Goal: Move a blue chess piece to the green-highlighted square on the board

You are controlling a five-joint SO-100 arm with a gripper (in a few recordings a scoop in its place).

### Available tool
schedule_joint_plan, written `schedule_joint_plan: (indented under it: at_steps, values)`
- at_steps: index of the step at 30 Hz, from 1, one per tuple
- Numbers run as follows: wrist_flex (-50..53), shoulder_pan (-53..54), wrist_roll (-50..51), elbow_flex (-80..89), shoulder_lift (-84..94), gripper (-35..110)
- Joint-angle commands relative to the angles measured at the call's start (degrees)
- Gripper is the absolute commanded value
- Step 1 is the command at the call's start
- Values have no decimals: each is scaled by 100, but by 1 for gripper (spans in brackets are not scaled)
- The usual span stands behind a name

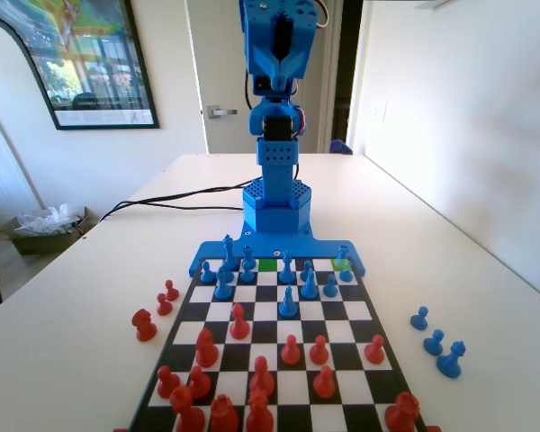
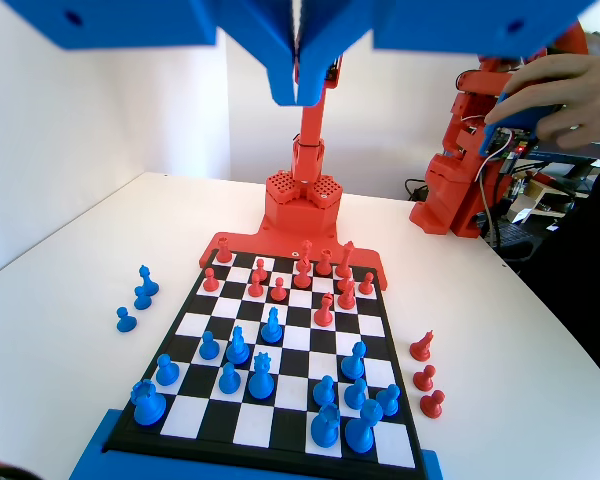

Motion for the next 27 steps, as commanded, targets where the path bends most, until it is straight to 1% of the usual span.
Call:
schedule_joint_plan:
  at_steps: [1,21,27]
  values:
    - [-70,132,-18,18,114,1]
    - [-97,114,-26,9,114,1]
    - [-272,79,378,-237,-70,1]
